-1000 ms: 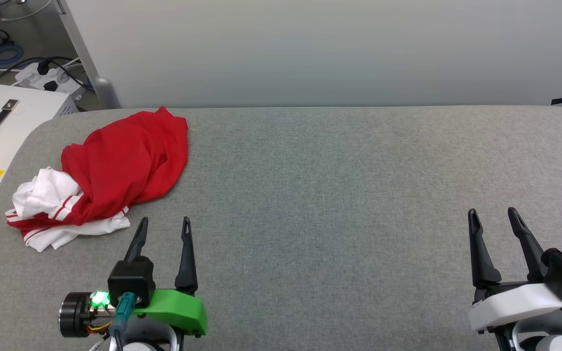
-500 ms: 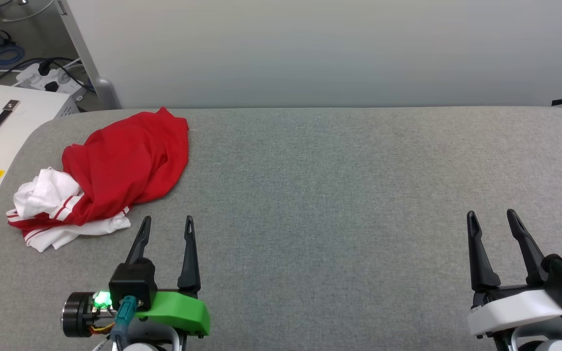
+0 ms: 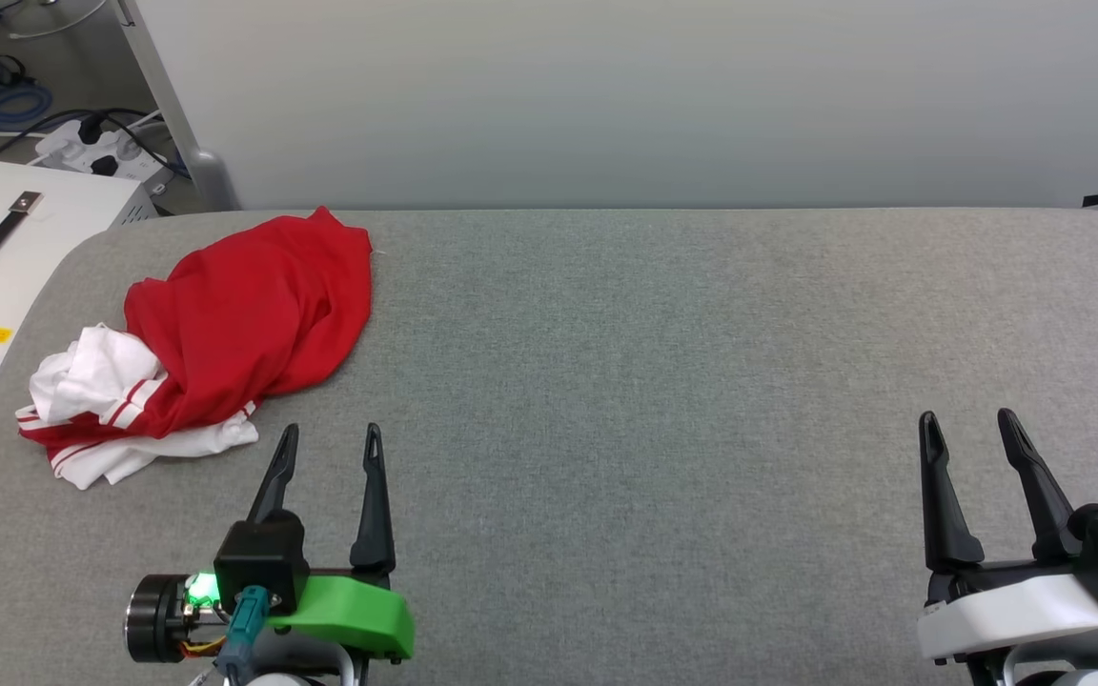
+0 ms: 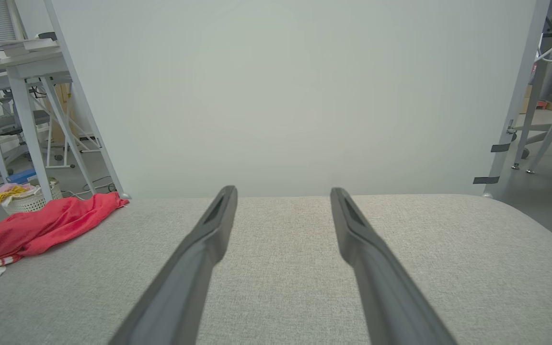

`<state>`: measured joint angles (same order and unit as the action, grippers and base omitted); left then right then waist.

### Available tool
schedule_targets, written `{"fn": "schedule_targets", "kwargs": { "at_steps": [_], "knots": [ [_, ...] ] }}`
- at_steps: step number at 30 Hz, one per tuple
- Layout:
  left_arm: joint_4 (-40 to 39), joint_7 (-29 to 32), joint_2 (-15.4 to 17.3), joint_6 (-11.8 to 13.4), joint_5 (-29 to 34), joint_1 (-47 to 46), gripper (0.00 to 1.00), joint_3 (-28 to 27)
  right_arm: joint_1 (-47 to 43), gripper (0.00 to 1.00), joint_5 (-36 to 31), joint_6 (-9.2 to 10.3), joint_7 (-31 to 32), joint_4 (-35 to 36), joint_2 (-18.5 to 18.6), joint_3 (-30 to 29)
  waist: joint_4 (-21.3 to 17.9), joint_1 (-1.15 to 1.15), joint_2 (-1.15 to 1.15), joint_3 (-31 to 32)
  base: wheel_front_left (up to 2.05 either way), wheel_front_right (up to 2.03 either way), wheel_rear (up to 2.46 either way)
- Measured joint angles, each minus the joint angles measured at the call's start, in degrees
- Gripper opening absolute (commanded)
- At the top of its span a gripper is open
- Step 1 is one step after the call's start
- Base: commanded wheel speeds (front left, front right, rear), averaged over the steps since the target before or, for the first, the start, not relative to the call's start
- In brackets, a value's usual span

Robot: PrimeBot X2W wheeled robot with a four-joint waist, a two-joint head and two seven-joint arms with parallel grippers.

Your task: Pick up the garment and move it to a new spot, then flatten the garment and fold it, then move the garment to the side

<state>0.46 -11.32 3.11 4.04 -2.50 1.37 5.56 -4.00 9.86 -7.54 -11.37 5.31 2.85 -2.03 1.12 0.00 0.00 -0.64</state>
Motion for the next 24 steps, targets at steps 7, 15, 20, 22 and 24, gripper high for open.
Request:
{"fn": "schedule_targets", "kwargs": {
  "at_steps": [7, 15, 20, 22, 24],
  "knots": [
    [0.4, -0.8, 0.0, 0.0, -0.5, 0.1, 1.0, 0.3, -0.4, 1.0, 0.5, 0.0, -0.7, 0.0, 0.0, -0.1, 0.1, 0.0, 0.0, -0.2, 0.0, 0.0, 0.0],
    [0.8, -1.8, 0.0, 0.0, -0.8, 0.3, 1.0, 0.7, -0.6, 1.0, 1.3, 0.0, -1.7, 0.1, 0.0, -0.2, 0.4, 0.0, 0.0, -0.4, 0.0, 0.0, 0.0],
    [1.0, -2.3, 0.0, 0.3, -1.0, 0.3, 1.0, 0.9, -0.6, 1.0, 1.7, 0.0, -2.4, 0.1, 0.0, -0.4, 0.6, 0.0, 0.0, -0.4, 0.0, 0.0, 0.0],
    [1.1, -2.5, 0.0, 0.3, -1.0, 0.3, 1.0, 1.1, -0.7, 1.0, 2.0, 0.0, -2.5, 0.1, 0.0, -0.4, 0.7, 0.0, 0.0, -0.4, 0.0, 0.0, 0.0],
    [1.2, -2.8, 0.0, 0.4, -1.0, 0.3, 1.0, 1.2, -0.8, 1.0, 2.0, 0.0, -2.6, 0.1, 0.0, -0.4, 0.8, 0.0, 0.0, -0.4, 0.0, 0.0, 0.0]
  ]
}}
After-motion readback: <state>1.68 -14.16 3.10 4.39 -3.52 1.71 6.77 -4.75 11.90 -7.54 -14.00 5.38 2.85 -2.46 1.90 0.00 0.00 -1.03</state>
